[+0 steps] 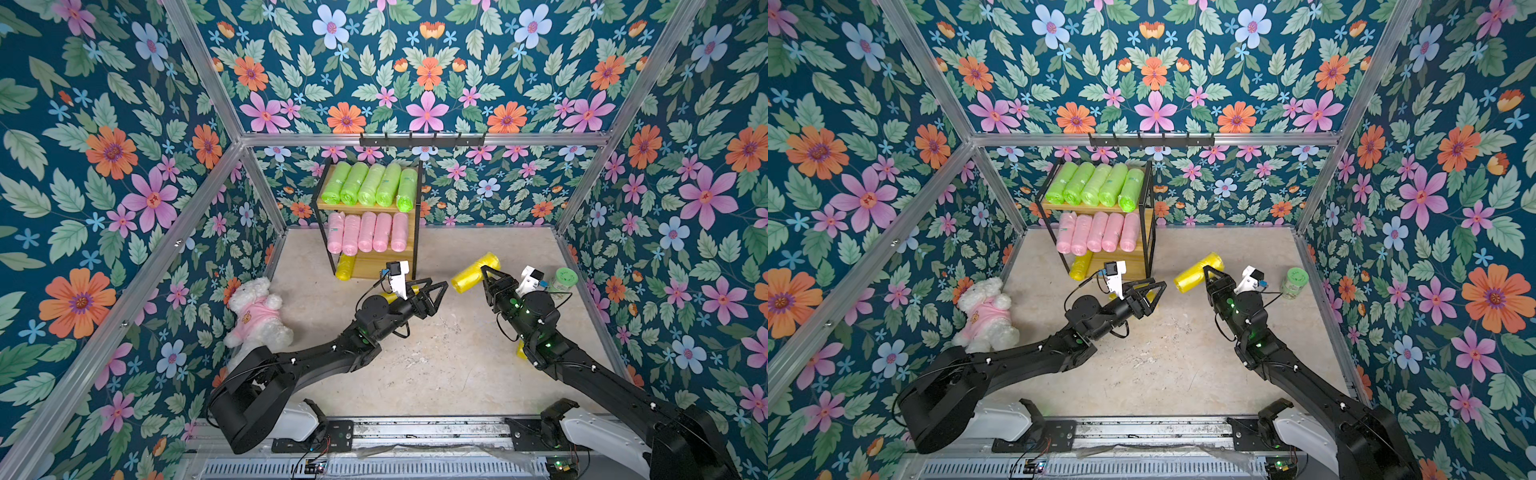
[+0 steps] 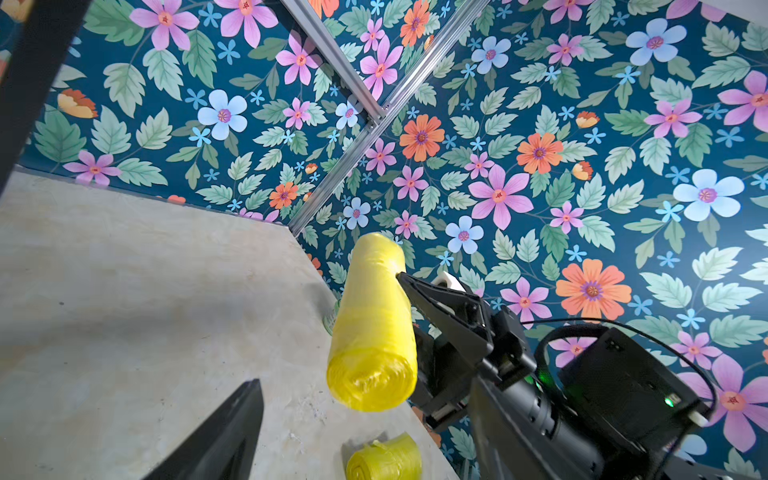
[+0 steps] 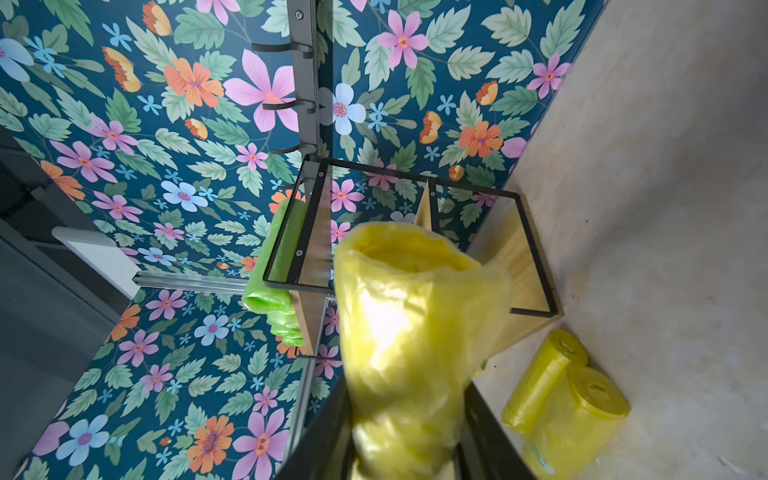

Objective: Sort the rolls of trash bags by color and place them on the shelf
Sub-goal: Pick up the roll of trash bags from the center of the board.

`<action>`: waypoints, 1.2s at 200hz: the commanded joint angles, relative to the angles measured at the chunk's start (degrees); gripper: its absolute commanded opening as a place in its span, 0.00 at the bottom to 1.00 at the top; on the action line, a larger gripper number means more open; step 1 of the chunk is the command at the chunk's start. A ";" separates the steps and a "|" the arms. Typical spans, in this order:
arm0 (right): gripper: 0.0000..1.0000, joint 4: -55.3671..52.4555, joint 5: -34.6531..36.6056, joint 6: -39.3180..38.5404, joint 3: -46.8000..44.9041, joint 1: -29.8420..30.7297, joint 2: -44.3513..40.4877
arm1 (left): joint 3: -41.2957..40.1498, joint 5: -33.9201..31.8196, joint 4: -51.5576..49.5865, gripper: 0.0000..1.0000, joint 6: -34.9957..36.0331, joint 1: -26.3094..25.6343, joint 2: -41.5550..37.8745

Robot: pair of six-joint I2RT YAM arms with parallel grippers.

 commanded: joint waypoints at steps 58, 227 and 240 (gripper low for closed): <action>0.38 5.83 1.23 -0.38 1.28 1.02 -0.29 | 8.68 4.01 1.48 0.89 -2.53 -0.90 7.50; 0.40 7.82 2.23 -3.30 0.58 0.93 1.23 | 14.94 10.52 -5.36 0.32 2.96 -0.61 10.84; 0.49 7.08 2.48 -4.39 0.67 0.92 1.07 | 14.28 10.71 -4.29 0.28 2.37 -0.15 10.50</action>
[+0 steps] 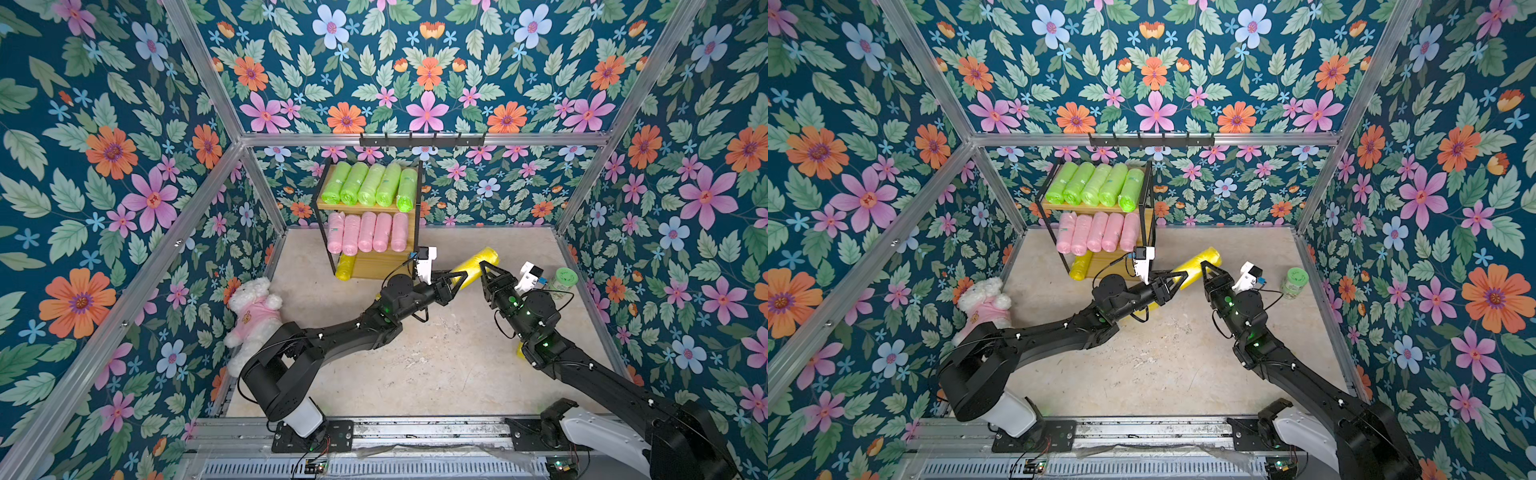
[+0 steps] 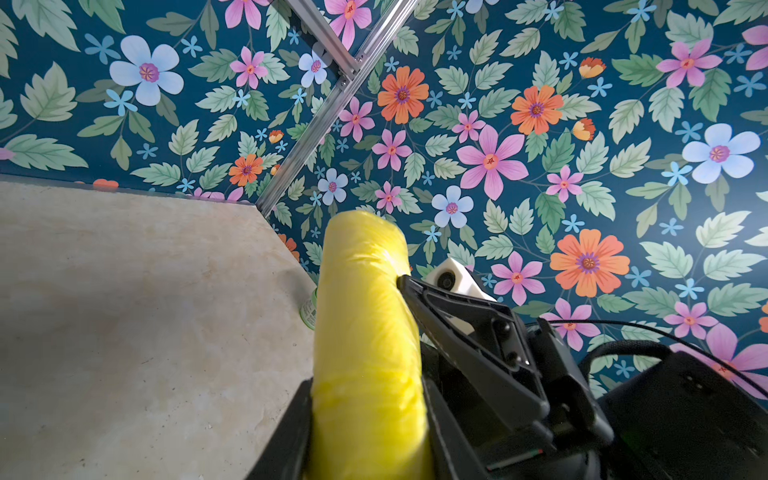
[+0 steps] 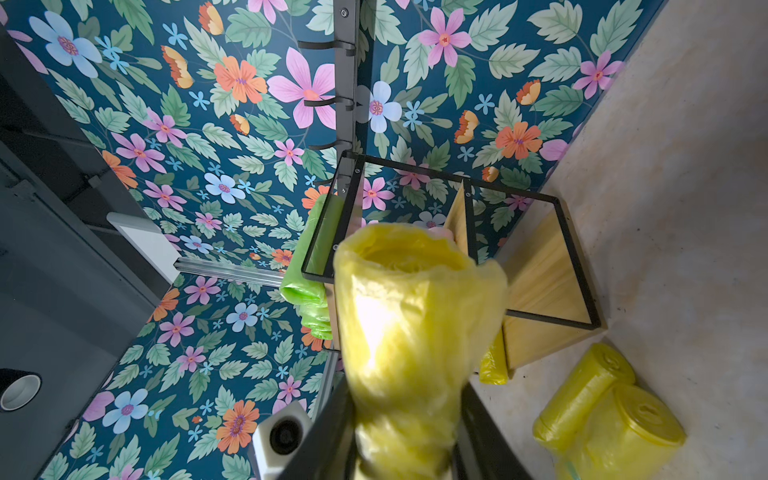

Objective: Sort the rolls of trash bags by color and place them on the shelf
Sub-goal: Pick up the roll of trash bags from the center of the board.

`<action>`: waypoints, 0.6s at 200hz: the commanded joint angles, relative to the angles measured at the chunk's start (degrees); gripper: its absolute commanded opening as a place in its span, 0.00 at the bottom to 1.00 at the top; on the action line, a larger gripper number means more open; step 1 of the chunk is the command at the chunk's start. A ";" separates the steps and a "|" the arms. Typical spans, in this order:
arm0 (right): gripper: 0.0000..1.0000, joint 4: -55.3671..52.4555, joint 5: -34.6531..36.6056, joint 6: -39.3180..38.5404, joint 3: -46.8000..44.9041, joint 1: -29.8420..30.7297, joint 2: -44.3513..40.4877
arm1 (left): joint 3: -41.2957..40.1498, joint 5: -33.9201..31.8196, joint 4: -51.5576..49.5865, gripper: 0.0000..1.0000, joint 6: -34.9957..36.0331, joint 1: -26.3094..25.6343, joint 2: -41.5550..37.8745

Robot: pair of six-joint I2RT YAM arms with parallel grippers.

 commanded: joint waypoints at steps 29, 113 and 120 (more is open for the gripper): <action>0.75 -0.93 2.36 -6.04 0.63 -0.06 -1.35 | -2.16 2.61 3.95 0.24 -0.26 2.37 -1.72; 0.89 -12.36 -0.47 -21.61 5.05 -0.67 -4.99 | -13.43 0.63 -2.71 0.23 5.37 13.31 -10.82; 0.89 -13.31 -1.06 -22.79 5.83 -0.67 -4.84 | -14.99 -0.02 -3.18 0.23 5.69 14.05 -12.24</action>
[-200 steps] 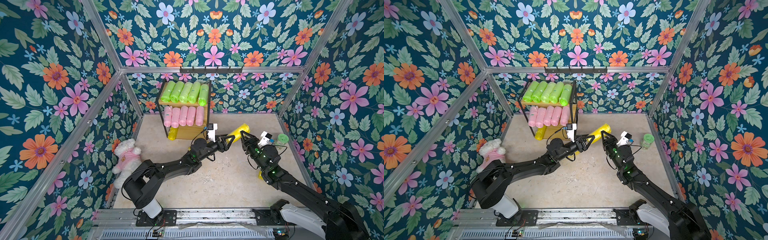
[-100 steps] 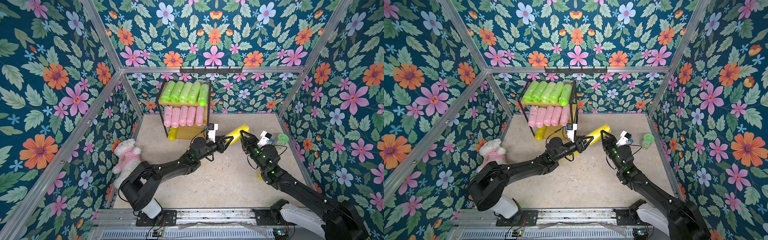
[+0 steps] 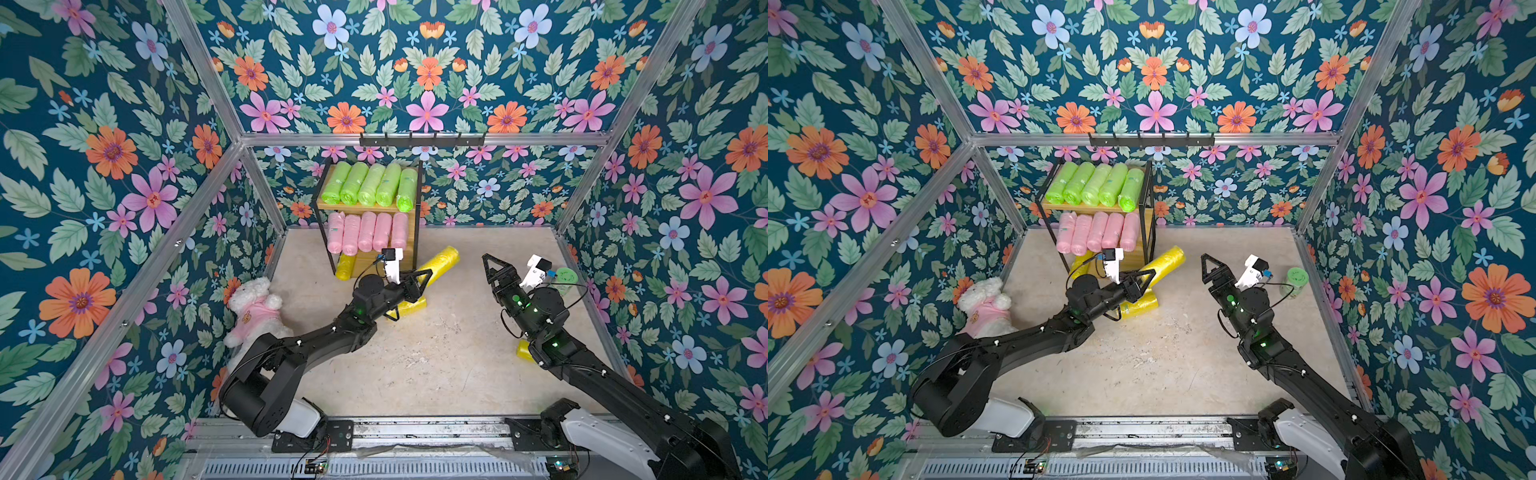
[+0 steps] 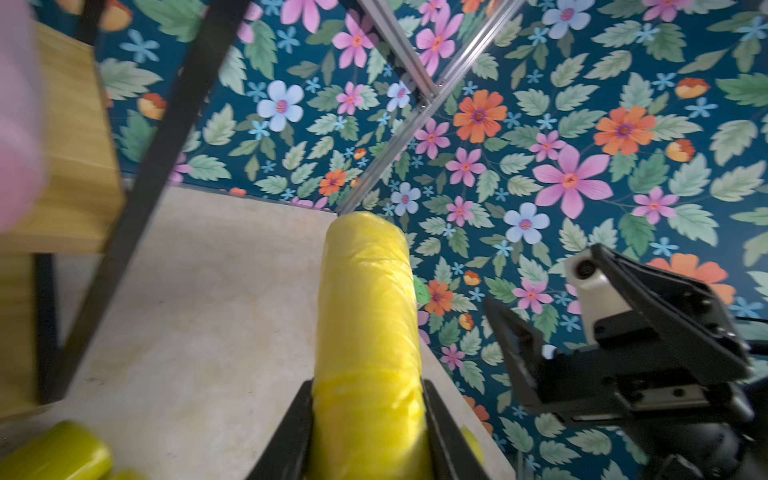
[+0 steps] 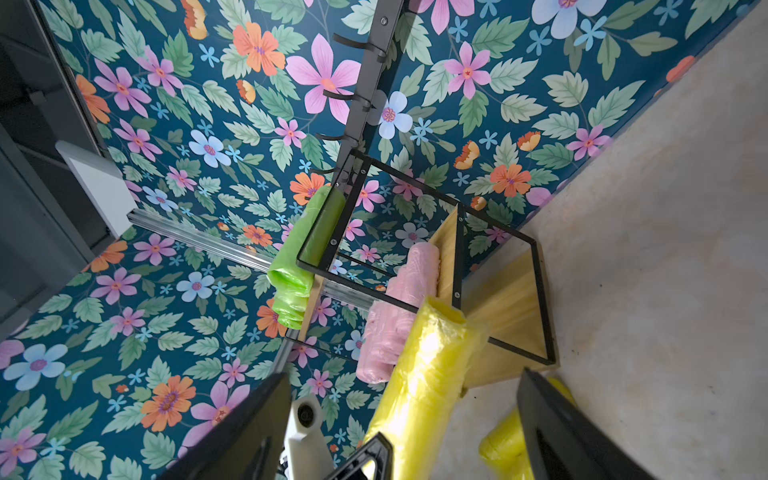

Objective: Sort the rolls of trash bags by color and place them on the shelf
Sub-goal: Pick up the roll of trash bags from the center of the board, then place the roll of trash bags on the shelf.

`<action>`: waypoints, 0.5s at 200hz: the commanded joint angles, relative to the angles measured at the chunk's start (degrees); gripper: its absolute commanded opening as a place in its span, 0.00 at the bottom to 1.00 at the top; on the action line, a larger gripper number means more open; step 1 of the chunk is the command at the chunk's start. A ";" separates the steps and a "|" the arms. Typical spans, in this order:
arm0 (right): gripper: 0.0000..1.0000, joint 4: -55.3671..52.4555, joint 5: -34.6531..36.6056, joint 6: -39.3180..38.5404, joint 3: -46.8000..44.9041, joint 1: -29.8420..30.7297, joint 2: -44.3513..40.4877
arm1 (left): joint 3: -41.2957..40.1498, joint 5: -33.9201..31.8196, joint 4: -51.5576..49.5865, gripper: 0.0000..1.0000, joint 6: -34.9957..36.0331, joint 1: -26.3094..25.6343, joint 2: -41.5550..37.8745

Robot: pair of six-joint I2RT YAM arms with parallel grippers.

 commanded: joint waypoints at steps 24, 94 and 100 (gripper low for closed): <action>0.89 -5.64 -3.49 -11.02 4.00 0.01 0.77 | -8.05 -2.65 -1.48 0.23 2.77 4.76 -8.12; 0.88 -4.66 -11.14 -14.89 6.74 0.05 5.59 | -18.08 -13.42 -13.36 0.23 9.36 13.79 -26.18; 0.88 -4.37 -11.57 -14.91 6.72 0.08 5.96 | -18.70 -13.83 -13.13 0.23 9.07 15.11 -26.62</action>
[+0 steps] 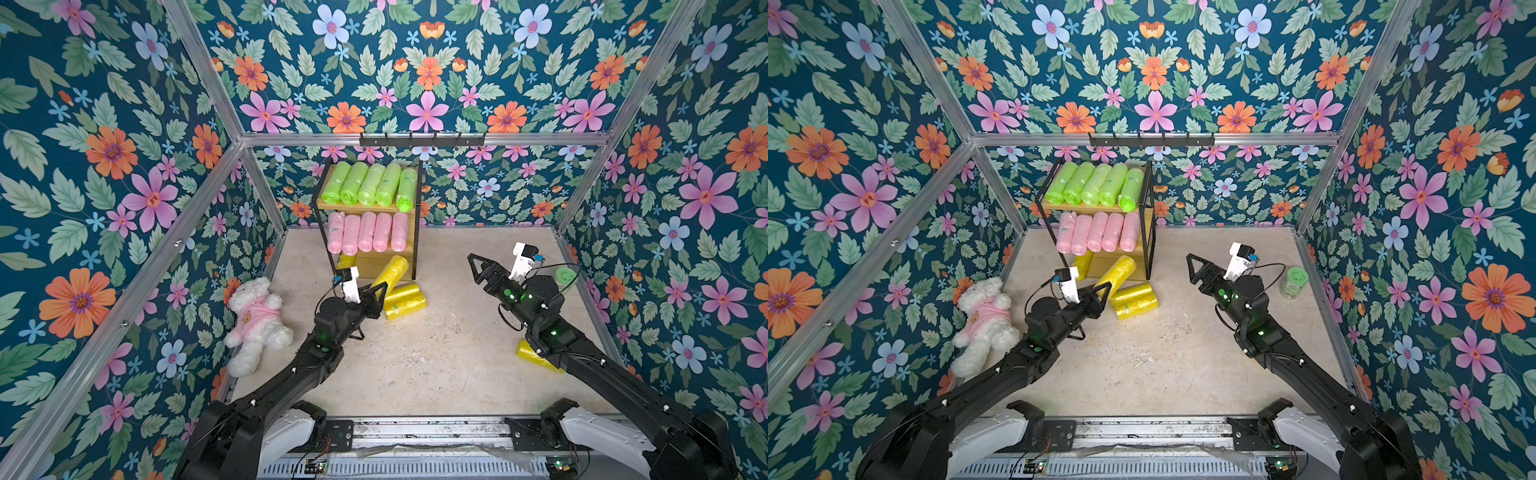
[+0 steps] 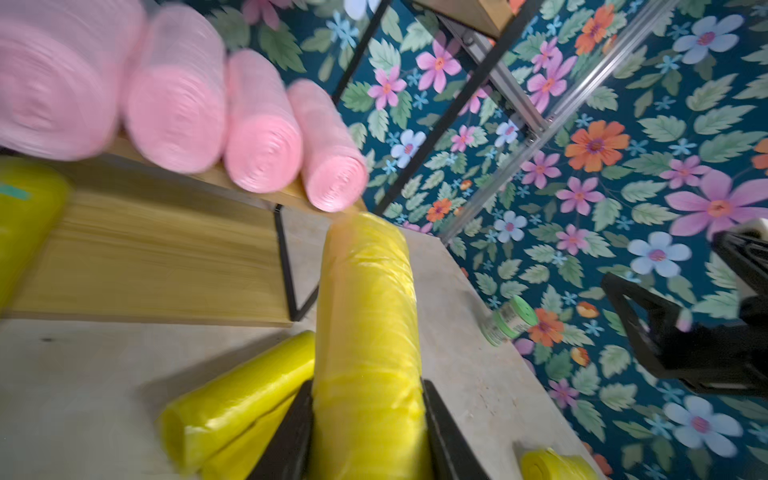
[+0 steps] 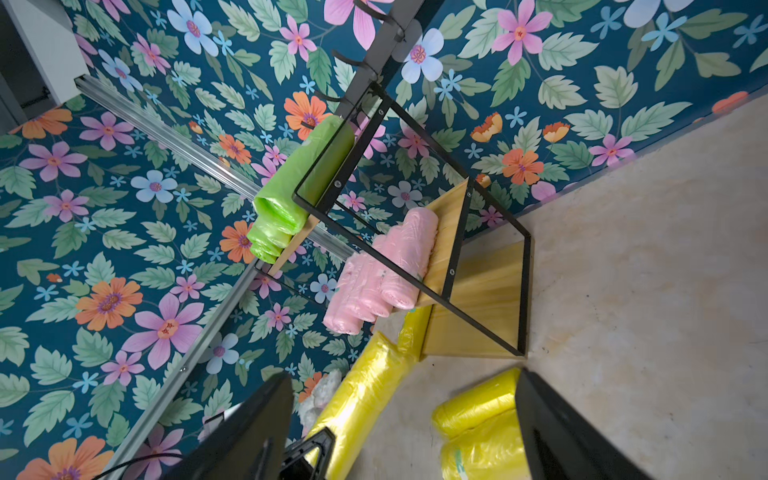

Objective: Sort the rolls of trash bags by color and place them on the shelf
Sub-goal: Place the roll of trash bags on the shelf.

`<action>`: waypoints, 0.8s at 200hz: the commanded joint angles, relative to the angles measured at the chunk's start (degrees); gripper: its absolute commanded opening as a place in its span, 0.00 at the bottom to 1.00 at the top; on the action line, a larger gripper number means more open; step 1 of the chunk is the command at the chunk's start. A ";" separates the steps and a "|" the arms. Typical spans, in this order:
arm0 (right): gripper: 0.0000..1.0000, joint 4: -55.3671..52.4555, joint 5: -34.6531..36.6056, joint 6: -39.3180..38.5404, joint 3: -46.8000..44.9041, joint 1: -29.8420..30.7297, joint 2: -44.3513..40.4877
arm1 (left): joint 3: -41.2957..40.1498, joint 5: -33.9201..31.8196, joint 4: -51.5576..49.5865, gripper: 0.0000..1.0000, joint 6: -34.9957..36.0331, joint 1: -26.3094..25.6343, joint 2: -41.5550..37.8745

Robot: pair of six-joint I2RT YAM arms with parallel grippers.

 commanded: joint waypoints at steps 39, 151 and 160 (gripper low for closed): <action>0.87 3.15 -6.39 -0.43 1.22 0.01 4.64 | -2.82 -4.33 6.58 0.23 0.92 9.07 3.61; 0.86 2.11 -7.30 -1.27 2.02 0.08 6.15 | 4.49 -9.96 24.42 0.24 4.64 10.81 29.37; 0.86 2.25 -7.39 -1.25 1.92 0.12 6.21 | 6.02 -9.70 24.57 0.25 5.13 10.73 31.42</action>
